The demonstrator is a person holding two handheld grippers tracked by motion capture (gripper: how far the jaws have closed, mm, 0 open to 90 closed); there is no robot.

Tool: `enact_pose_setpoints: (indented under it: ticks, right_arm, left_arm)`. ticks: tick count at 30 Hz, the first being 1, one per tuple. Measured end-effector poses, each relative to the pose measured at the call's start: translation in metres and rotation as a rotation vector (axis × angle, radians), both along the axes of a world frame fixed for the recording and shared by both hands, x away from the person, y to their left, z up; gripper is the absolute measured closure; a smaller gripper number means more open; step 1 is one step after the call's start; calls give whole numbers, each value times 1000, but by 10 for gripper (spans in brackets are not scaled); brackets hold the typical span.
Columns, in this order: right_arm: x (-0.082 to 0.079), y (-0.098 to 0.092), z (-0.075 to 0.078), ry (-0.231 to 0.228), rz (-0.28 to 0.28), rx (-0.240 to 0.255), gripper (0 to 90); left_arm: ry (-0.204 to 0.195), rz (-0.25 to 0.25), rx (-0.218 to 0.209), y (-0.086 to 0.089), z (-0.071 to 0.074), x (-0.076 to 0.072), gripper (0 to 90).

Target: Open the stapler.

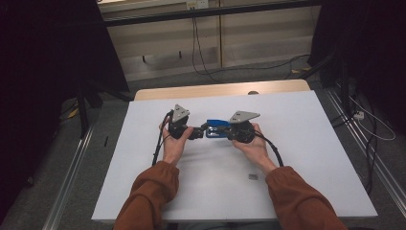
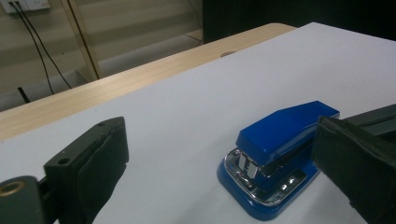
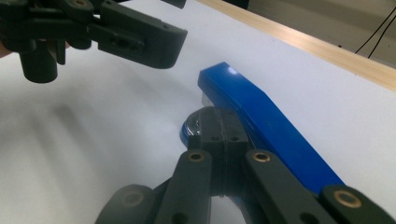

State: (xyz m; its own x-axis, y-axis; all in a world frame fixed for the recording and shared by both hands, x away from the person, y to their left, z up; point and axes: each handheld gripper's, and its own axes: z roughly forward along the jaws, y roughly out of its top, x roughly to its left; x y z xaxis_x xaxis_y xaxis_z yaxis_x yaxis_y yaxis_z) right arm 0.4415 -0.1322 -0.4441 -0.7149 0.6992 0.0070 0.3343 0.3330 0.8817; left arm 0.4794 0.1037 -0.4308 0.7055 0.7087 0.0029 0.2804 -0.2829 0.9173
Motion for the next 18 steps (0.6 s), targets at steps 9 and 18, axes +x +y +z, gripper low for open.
enact_pose_setpoints:
  ticks: [9, 18]
  right_arm:
    - [4, 6, -13, 32, 2, -50, 900]
    - [6, 5, -17, 37, -5, -71, 900]
  left_arm:
    - [13, -10, 25, 1, 1, -2, 55]
    - [23, -32, 76, 3, -1, -2, 235]
